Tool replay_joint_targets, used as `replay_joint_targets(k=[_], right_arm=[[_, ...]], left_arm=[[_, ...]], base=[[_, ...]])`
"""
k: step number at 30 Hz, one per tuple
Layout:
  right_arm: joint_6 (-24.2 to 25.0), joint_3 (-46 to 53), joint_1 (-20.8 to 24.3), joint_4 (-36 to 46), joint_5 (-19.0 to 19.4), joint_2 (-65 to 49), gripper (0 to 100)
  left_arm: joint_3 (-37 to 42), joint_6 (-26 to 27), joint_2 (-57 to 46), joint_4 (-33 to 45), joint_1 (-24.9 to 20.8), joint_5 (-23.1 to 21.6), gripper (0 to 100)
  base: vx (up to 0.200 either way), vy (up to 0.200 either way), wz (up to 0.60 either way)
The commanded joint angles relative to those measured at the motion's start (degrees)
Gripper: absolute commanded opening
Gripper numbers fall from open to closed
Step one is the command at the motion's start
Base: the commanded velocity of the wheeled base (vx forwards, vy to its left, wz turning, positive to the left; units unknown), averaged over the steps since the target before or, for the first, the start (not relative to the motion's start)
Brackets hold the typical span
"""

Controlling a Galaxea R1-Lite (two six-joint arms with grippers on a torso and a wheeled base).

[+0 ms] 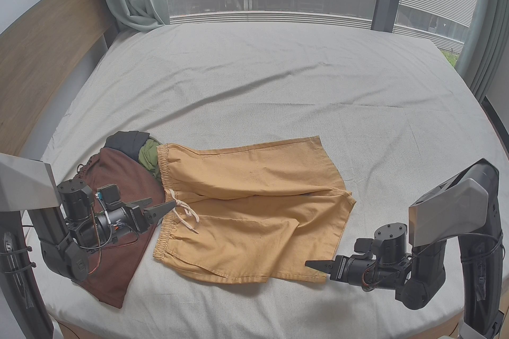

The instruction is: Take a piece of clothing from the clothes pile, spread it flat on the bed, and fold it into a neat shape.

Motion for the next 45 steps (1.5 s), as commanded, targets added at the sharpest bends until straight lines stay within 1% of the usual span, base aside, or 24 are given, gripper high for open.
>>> replay_joint_targets(k=[1,4,6,13,15,17,22,29,33,35,39,40,45], right_arm=[[-0.1,0.1,-0.3,0.0,-0.3,1.9,0],[-0.9,0.5,-0.5,0.0,-0.5,2.3,0],[-2.5,1.9,-1.2,0.0,-0.4,1.9,0],[-8.9,4.8,-6.3,0.1,-0.2,0.5,0],[-9.6,5.4,-7.0,0.1,-0.2,0.5,0],[-11.0,6.1,-8.7,0.1,-0.2,0.1,0],[-12.5,7.0,-10.9,0.1,-0.2,0.2,0],[-12.6,8.2,-11.0,0.1,-0.2,0.2,0],[-12.6,8.3,-11.0,0.1,-0.2,0.5,0],[-13.4,8.2,-11.3,0.1,-0.2,0.4,0],[-15.6,7.8,-11.6,0.0,-0.2,0.8,0],[-15.8,7.8,-11.5,0.0,-0.2,0.8,100],[-16.0,7.7,-11.6,0.0,-0.2,0.7,100]], left_arm=[[0.0,0.0,0.1,0.0,0.1,0.0,100],[0.0,0.0,0.2,0.0,0.1,0.0,100],[0.0,0.0,0.4,-0.1,0.2,0.0,100],[0.0,0.0,0.5,0.0,0.2,0.0,100],[0.0,0.0,0.5,0.0,0.2,0.0,100],[0.1,0.1,1.4,-0.1,0.3,0.0,100],[0.3,0.1,2.7,0.0,0.6,-0.1,100],[0.9,0.3,5.0,0.0,1.4,-0.2,100],[1.3,1.4,6.6,0.0,2.3,-0.7,100],[1.4,2.5,7.6,0.0,3.0,-0.9,100],[2.2,2.6,8.0,0.0,3.0,-1.0,100],[2.3,2.6,8.0,0.0,3.0,-1.0,100],[4.3,2.1,8.2,0.1,3.0,-1.0,100]], base=[[0.000,0.000,0.00],[0.000,0.000,0.00],[0.000,0.000,0.00],[0.000,0.000,0.00],[0.000,0.000,0.00],[0.000,0.000,0.00],[0.000,0.000,0.00],[0.000,0.000,0.00],[0.000,0.000,0.00],[0.000,0.000,0.00],[0.000,0.000,0.00],[0.000,0.000,0.00],[0.000,0.000,0.00]])
